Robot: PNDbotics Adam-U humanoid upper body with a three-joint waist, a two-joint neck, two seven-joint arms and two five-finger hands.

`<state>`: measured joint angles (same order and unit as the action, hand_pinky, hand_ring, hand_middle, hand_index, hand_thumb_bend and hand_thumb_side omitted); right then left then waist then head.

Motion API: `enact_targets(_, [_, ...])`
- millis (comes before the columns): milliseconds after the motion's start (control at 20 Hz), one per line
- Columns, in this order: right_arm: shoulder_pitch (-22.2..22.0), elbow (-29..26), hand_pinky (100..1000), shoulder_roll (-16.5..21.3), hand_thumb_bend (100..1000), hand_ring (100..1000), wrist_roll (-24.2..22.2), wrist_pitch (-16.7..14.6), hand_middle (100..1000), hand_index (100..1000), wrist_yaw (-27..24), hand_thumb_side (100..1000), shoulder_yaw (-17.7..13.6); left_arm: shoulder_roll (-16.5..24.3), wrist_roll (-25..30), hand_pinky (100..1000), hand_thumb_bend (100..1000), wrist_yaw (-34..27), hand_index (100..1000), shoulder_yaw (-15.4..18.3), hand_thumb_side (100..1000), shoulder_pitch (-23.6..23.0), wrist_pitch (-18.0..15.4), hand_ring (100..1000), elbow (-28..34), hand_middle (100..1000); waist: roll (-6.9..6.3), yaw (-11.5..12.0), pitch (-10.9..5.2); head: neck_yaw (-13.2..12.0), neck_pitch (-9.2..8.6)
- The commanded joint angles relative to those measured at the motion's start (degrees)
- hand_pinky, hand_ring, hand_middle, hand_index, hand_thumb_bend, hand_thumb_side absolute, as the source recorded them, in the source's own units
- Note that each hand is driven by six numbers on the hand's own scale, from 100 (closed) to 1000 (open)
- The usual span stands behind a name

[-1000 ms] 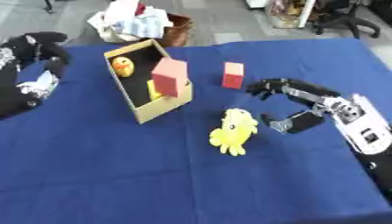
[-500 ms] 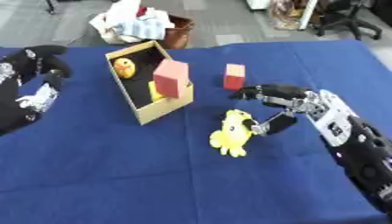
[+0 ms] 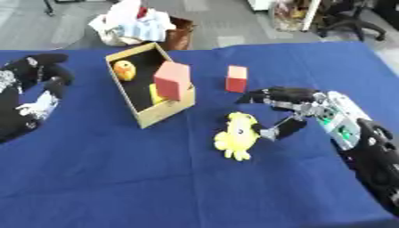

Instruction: Pick up objects on the table and place them in the box.

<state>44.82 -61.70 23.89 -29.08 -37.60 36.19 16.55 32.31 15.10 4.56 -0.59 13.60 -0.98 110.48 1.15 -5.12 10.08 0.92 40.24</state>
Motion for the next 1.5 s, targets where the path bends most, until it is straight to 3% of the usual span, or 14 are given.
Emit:
enact_targets(50, [0.61, -4.83, 833, 3.71, 100, 889, -11.12, -9.29, 893, 985, -5.06, 244, -0.95, 0.73, 0.19, 844, 100, 0.26, 883, 0.76, 604, 0.26, 0.06, 697, 1.09, 626, 0.88, -0.13, -1.55, -0.03, -0.54])
enact_targets(350, [0.53, -6.52, 843, 4.54, 100, 909, -16.37, -8.87, 922, 995, -6.58, 279, 2.56, 0.63, 0.45, 844, 100, 0.39, 883, 0.56, 610, 0.13, 0.18, 696, 1.09, 625, 1.08, -0.13, -1.55, 0.1, -0.52])
enact_targets(600, [0.8, -4.67, 850, 2.74, 100, 920, -18.06, -11.07, 938, 1000, -2.51, 297, 5.11, 0.48, 0.56, 844, 100, 0.48, 884, 0.51, 609, 0.09, 0.19, 697, 1.19, 626, 1.04, 0.04, -1.56, 0.26, -0.65])
enact_targets(1000, [1.26, -1.85, 859, -0.65, 100, 921, -15.21, -14.28, 929, 988, 7.16, 316, 6.74, 0.09, 0.96, 845, 100, 0.68, 883, 0.18, 609, 0.16, 0.27, 697, 1.03, 625, 1.07, 0.4, -1.59, 0.41, -0.92])
enact_targets(1200, [1.04, -1.06, 833, -1.49, 100, 868, -12.31, -14.36, 830, 908, 11.46, 314, 7.41, 0.01, 1.03, 845, 100, 0.8, 883, 0.16, 609, 0.03, 0.29, 696, 1.0, 625, 1.13, 0.62, -1.61, 0.45, -0.93])
enact_targets(1300, [1.02, -0.79, 790, -1.65, 100, 787, -10.37, -14.36, 714, 801, 12.67, 314, 7.41, -0.1, 1.01, 845, 100, 0.86, 883, 0.18, 611, -0.05, 0.35, 696, 0.92, 625, 1.19, 0.62, -1.65, 0.44, -0.96])
enact_targets(1350, [1.07, -0.69, 748, -1.68, 100, 714, -9.37, -14.36, 607, 702, 13.12, 312, 7.41, -0.14, 1.01, 845, 100, 0.88, 883, 0.17, 611, -0.06, 0.37, 696, 0.9, 625, 1.22, 0.62, -1.66, 0.43, -0.95])
enact_targets(1400, [1.17, -0.7, 733, -1.71, 100, 686, -8.12, -14.36, 575, 665, 13.33, 309, 7.35, -0.17, 1.03, 845, 100, 0.9, 883, 0.15, 610, -0.05, 0.38, 697, 0.89, 625, 1.24, 0.61, -1.68, 0.43, -0.91])
enact_targets(1450, [1.25, -0.73, 689, -1.71, 100, 610, -6.77, -14.36, 484, 547, 13.4, 300, 7.29, -0.19, 1.04, 845, 100, 0.93, 883, 0.14, 608, -0.05, 0.38, 697, 0.89, 625, 1.25, 0.6, -1.7, 0.42, -0.87])
enact_targets(1500, [1.41, -0.91, 661, -1.68, 100, 569, -5.08, -14.36, 435, 486, 13.14, 294, 7.08, -0.21, 1.02, 844, 100, 0.96, 883, 0.14, 607, -0.06, 0.38, 697, 0.88, 625, 1.25, 0.58, -1.71, 0.41, -0.85])
